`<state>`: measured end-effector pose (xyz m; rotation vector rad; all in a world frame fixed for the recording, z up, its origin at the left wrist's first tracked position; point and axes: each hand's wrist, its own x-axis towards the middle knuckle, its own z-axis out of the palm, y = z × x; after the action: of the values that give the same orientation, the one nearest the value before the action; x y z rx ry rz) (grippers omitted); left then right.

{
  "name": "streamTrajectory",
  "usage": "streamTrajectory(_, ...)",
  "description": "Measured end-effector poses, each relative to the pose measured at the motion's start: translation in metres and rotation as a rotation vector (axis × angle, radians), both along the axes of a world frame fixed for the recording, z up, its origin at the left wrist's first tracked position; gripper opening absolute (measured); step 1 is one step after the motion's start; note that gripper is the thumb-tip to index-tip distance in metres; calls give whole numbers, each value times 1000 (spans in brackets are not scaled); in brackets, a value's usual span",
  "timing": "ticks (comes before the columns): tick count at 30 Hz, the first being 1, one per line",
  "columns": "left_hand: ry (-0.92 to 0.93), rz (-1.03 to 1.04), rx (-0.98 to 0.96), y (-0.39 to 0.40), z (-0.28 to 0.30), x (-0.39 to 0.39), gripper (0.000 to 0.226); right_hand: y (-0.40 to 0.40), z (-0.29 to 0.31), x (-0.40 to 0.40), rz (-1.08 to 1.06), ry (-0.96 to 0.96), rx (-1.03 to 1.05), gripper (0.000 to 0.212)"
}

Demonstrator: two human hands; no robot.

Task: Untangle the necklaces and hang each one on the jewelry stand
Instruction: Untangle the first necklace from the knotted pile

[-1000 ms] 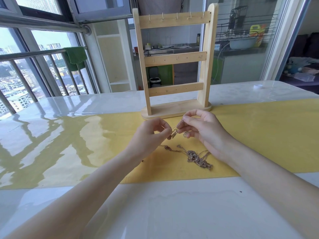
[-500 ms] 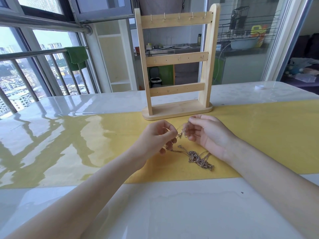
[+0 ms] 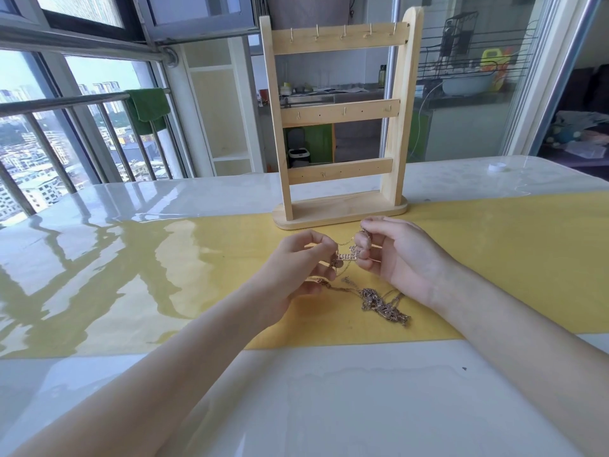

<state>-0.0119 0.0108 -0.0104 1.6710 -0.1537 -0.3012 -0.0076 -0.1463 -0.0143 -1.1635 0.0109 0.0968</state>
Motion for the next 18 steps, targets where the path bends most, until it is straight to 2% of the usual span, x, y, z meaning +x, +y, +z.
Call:
streamTrajectory(11,24,-108,89,4,2,3,8,-3,-1,2,-21,18,76,13)
streamTrajectory(18,-35,-98,144,5,0,3,15,-1,-1,0,-44,11,12,12)
